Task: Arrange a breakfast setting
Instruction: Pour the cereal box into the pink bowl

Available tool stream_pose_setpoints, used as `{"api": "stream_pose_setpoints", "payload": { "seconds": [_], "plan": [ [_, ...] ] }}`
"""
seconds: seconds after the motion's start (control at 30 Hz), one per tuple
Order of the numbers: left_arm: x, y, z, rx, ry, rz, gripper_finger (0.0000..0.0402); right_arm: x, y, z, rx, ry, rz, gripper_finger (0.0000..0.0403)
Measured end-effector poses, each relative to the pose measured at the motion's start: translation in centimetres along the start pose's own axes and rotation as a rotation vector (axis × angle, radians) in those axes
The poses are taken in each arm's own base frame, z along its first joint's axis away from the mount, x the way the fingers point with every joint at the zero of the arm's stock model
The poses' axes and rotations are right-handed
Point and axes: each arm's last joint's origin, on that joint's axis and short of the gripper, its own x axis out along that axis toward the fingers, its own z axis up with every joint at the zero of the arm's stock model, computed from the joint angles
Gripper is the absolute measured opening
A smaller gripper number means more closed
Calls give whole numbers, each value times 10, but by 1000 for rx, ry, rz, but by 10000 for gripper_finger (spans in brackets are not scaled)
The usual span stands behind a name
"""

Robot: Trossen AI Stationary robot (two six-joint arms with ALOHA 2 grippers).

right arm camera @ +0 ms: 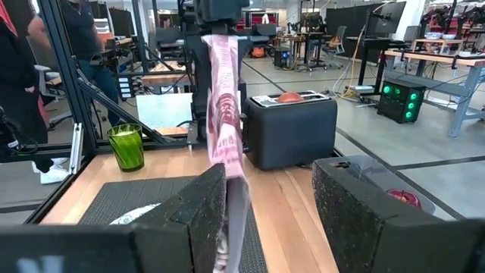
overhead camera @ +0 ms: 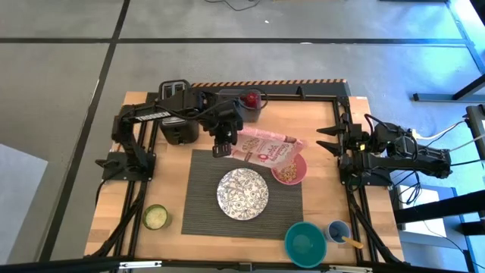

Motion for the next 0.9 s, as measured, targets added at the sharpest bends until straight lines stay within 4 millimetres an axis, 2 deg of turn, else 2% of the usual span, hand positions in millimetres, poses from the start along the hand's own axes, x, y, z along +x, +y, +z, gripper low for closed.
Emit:
{"api": "stream_pose_setpoints", "payload": {
  "seconds": [0.3, 0.47, 0.73, 0.9],
  "plan": [
    [-15, 6, -30, -15, -165, -37, 133, 0, 0, 5, 2, -48, 0, 186],
    [1, 9, -42, -19, -136, -45, 133, 0, 0, 5, 8, -53, -2, 186],
    [16, 17, -53, -10, -204, -51, 133, 0, 0, 5, 28, -53, -9, 189],
    [21, 26, -70, -32, -276, -61, 133, 0, 0, 4, 29, -38, -10, 230]
  ]
}}
